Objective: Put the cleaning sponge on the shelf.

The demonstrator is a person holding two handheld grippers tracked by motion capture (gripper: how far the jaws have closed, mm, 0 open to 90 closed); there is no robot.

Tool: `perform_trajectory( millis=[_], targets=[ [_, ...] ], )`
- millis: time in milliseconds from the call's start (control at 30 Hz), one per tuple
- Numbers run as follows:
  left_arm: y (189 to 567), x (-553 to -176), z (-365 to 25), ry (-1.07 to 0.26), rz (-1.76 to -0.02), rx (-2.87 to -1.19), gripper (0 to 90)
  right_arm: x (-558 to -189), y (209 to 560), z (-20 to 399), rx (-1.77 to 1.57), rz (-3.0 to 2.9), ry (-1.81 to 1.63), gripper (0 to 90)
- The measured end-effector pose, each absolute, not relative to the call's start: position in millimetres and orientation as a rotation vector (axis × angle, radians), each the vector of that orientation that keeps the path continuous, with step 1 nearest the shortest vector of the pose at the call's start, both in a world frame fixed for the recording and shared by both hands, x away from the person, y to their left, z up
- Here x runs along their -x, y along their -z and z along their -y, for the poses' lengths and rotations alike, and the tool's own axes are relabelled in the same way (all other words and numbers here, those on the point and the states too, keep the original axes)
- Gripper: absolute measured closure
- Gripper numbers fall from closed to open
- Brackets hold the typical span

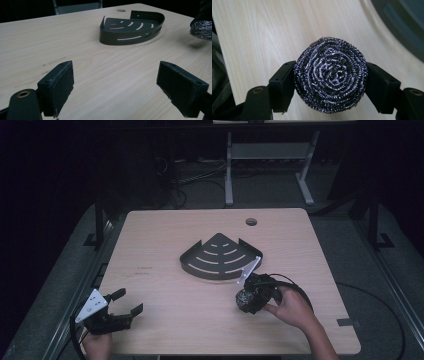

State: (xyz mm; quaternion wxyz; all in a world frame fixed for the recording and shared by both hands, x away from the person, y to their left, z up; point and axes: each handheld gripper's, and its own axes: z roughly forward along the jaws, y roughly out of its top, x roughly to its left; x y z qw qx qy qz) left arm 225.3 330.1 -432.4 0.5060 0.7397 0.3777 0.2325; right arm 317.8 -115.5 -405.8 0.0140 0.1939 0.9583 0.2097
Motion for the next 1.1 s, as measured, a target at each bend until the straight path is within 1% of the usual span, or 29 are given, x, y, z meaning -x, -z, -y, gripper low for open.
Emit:
perform_trajectory(
  millis=[200, 1100],
  targets=[
    [432, -225, -330, -0.562, -0.907, -1.787, 13.7, -324, 396, 110, -0.583, -2.989, -0.632, 29.6],
    [432, -226, -329, -0.557, -0.903, -1.783, 13.7, -345, 377, 98, -0.588, -2.998, -0.594, 29.7]
  ],
)
